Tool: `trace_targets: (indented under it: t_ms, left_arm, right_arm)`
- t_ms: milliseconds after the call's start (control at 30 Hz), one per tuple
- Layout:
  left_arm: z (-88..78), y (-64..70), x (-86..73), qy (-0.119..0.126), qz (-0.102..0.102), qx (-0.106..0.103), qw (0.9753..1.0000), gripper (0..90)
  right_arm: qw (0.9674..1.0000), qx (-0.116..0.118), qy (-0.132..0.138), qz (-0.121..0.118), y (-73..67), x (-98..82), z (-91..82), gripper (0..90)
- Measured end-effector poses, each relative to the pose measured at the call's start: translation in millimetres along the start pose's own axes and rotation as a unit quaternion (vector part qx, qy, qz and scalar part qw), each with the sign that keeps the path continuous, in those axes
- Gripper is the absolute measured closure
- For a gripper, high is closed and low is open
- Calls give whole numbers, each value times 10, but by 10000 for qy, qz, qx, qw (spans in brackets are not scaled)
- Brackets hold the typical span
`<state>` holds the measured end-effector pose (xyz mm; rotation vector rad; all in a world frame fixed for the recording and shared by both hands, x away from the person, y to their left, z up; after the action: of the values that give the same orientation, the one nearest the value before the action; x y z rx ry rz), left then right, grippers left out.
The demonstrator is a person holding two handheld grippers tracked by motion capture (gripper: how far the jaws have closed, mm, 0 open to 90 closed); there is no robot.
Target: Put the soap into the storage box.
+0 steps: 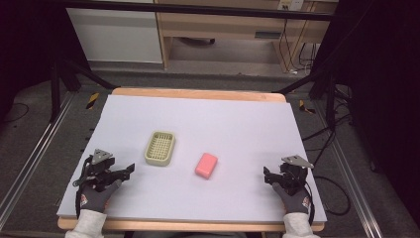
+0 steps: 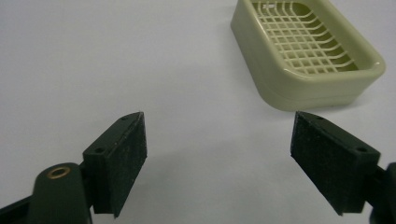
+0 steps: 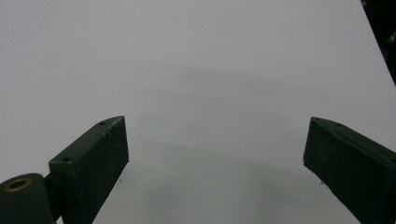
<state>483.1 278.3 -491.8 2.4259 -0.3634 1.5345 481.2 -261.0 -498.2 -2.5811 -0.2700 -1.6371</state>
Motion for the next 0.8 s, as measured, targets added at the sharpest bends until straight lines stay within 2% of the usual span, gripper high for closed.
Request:
trace_targets:
  t_ms: [100, 233, 467, 800]
  left_arm:
    - [-19, 46, 21, 28, 49, -28, 10000, 198]
    - [-45, 86, 43, 79, 10, -75, 9999, 224]
    - [-87, 133, 77, 187, 53, -111, 9997, 248]
    - [-92, 217, 98, 195, 136, -181, 9996, 281]
  right_arm:
    - [10000, -2, -32, -69, -12, -8, -7, 71]
    - [9999, -53, 6, -91, 4, -4, -11, 70]
    - [9999, -112, -2, -96, 12, -9, -20, 68]
    - [9998, -175, -26, -96, 12, -12, -31, 68]
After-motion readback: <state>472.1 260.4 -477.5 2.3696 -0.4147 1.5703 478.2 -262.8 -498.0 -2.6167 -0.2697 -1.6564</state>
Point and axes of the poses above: each handheld gripper's, and its own axes: z roughly forward along the jaws, x roughly out of its top, y roughly to its right, the point moved 4 cm from there along z, roughly forward along the jaws, and after that the axes turned 13 degrees about y, right-handed, at the moved point
